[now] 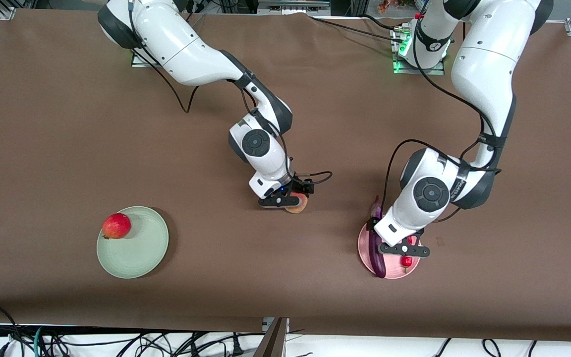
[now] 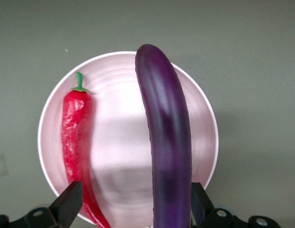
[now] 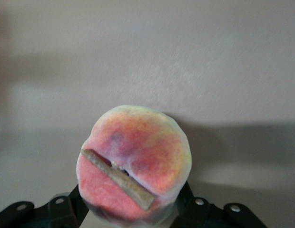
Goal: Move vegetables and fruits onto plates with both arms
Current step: 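Place the eggplant on the pink plate while the right gripper lifts the peach, then carry the peach to the green plate while the left gripper returns to rest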
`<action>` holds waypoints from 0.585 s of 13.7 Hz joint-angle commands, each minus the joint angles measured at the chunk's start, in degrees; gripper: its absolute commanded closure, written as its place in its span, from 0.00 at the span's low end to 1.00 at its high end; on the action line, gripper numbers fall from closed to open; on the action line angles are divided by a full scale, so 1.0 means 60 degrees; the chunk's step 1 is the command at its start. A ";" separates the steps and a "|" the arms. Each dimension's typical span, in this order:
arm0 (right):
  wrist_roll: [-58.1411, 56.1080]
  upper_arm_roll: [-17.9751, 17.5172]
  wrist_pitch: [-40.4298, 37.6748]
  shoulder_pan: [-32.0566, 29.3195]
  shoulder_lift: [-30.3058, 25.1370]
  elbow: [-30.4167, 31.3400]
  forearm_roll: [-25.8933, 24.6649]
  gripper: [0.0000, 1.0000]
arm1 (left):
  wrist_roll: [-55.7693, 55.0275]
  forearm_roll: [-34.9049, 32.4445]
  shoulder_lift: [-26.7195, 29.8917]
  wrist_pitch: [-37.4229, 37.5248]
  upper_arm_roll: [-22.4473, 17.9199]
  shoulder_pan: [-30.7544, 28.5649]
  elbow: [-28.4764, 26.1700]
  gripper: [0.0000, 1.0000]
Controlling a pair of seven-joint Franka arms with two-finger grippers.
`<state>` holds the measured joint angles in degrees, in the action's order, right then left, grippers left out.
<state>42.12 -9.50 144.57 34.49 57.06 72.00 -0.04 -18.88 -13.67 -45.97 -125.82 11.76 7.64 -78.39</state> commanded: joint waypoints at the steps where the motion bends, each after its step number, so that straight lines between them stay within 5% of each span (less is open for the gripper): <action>1: -0.0338 0.0118 -0.1485 -0.0327 -0.0383 -0.0454 -0.0214 0.73 | 0.0085 -0.0242 0.0365 0.0519 0.0076 -0.0131 0.0043 0.00; 3: -0.1157 0.0103 -0.2951 -0.0882 -0.0733 -0.1128 -0.0199 0.73 | 0.0070 -0.0125 0.0905 0.1131 0.0076 -0.0174 0.0058 0.00; 8: -0.3979 0.0074 -0.4243 -0.3020 -0.1160 -0.1131 -0.0213 0.73 | 0.0726 -0.0110 0.2794 0.3957 0.0120 -0.0219 0.0057 0.00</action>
<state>25.80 -7.90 122.15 21.05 50.13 64.46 -0.76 -17.95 -13.67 -34.51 -106.99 11.94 6.93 -76.33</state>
